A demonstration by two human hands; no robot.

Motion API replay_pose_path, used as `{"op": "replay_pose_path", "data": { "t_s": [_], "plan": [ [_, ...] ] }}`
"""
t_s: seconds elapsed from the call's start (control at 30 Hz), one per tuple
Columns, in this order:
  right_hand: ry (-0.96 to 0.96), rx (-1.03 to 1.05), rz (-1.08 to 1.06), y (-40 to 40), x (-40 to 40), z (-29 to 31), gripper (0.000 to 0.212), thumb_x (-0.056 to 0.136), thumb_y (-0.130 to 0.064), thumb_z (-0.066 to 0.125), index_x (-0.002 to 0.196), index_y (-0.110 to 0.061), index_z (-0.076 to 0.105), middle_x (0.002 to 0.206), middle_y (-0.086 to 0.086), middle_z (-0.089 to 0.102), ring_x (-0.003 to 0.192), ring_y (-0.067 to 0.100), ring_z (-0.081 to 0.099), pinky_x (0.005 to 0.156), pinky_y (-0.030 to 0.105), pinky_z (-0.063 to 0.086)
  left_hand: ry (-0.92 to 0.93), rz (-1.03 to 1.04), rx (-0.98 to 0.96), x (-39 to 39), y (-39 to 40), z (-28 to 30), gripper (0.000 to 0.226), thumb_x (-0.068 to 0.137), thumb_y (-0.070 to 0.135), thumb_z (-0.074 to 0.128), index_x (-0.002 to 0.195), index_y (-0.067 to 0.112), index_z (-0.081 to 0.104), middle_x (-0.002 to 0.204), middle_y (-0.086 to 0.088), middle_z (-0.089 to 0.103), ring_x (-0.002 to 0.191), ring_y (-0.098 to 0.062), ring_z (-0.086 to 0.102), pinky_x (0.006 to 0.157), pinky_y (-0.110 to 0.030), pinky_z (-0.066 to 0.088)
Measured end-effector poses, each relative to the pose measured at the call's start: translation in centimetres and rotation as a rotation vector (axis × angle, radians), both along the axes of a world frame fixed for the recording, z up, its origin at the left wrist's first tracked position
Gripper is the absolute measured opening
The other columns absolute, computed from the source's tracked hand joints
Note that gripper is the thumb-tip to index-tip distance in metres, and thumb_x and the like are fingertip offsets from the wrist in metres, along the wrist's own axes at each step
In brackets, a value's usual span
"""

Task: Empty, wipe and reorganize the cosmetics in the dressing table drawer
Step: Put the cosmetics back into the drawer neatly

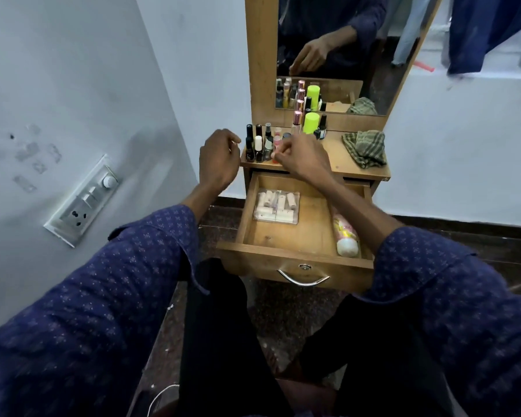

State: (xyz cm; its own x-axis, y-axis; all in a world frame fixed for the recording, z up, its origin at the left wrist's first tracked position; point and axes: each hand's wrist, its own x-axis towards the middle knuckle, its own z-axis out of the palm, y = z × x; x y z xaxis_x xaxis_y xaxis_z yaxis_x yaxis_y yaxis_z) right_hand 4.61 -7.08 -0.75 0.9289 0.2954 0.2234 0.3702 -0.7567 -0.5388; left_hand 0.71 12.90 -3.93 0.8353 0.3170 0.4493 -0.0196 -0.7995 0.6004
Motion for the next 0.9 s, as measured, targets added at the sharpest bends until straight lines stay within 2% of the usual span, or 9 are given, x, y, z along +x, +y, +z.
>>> {"op": "replay_pose_path", "data": {
  "t_s": [0.1, 0.2, 0.3, 0.4, 0.57, 0.8, 0.9],
  "plan": [
    [-0.077, -0.002, 0.039, 1.2, 2.2, 2.7, 0.007, 0.096, -0.021, 0.071, 0.092, -0.019, 0.077, 0.085, -0.007, 0.073, 0.075, 0.007, 0.069, 0.069, 0.031, 0.061, -0.013, -0.015, 0.010, 2.2, 1.1, 2.1, 0.015, 0.101, 0.021, 0.057, 0.109, 0.018, 0.069, 0.110, 0.001, 0.067, 0.093, -0.013, 0.062, 0.083, -0.029, 0.046],
    [-0.184, -0.064, 0.066, 2.5, 4.0, 4.3, 0.007, 0.093, -0.022, 0.075, 0.093, -0.016, 0.079, 0.086, -0.003, 0.075, 0.077, 0.010, 0.069, 0.073, 0.033, 0.062, 0.010, -0.045, 0.028, 4.1, 1.9, 3.2, 0.018, 0.100, 0.026, 0.062, 0.114, 0.018, 0.072, 0.112, -0.003, 0.067, 0.100, -0.019, 0.064, 0.085, -0.029, 0.044],
    [-0.238, -0.137, 0.086, 3.9, 5.5, 5.1, 0.003, 0.090, -0.021, 0.077, 0.093, -0.021, 0.080, 0.092, -0.003, 0.077, 0.082, 0.015, 0.072, 0.078, 0.040, 0.063, 0.056, -0.066, 0.030, 5.5, 2.1, 3.9, 0.021, 0.098, 0.027, 0.069, 0.115, 0.018, 0.076, 0.113, -0.004, 0.070, 0.104, -0.021, 0.067, 0.088, -0.032, 0.048],
    [-0.226, -0.231, 0.101, 4.9, 6.9, 5.3, 0.011, 0.088, -0.026, 0.082, 0.098, -0.021, 0.080, 0.097, 0.000, 0.077, 0.085, 0.020, 0.074, 0.080, 0.043, 0.062, 0.097, -0.074, 0.057, 6.2, 1.8, 4.1, 0.021, 0.095, 0.029, 0.074, 0.113, 0.019, 0.080, 0.111, -0.002, 0.073, 0.101, -0.020, 0.068, 0.085, -0.032, 0.050],
    [-0.180, -0.350, 0.111, 6.4, 8.5, 5.0, 0.018, 0.083, -0.035, 0.086, 0.085, -0.019, 0.079, 0.079, 0.000, 0.075, 0.072, 0.023, 0.072, 0.073, 0.044, 0.063, 0.162, -0.090, 0.091, 6.9, 2.0, 4.5, 0.019, 0.091, 0.024, 0.079, 0.107, 0.016, 0.083, 0.105, -0.004, 0.079, 0.097, -0.022, 0.071, 0.086, -0.039, 0.057],
    [-0.157, -0.378, 0.129, 7.2, 10.1, 4.9, 0.025, 0.081, -0.039, 0.086, 0.082, -0.017, 0.075, 0.077, 0.001, 0.072, 0.071, 0.025, 0.071, 0.074, 0.044, 0.062, 0.193, -0.094, 0.035, 8.0, 1.8, 4.2, 0.015, 0.086, 0.017, 0.083, 0.101, 0.013, 0.084, 0.096, -0.010, 0.080, 0.088, -0.026, 0.073, 0.082, -0.040, 0.060],
    [-0.178, -0.368, 0.127, 7.1, 10.2, 4.5, 0.020, 0.082, -0.034, 0.082, 0.082, -0.016, 0.073, 0.081, 0.001, 0.073, 0.073, 0.025, 0.070, 0.073, 0.045, 0.062, 0.160, -0.075, 0.013, 7.9, 1.8, 3.9, 0.013, 0.089, 0.015, 0.079, 0.101, 0.013, 0.084, 0.098, -0.007, 0.080, 0.089, -0.025, 0.072, 0.081, -0.038, 0.059]
  ]
}}
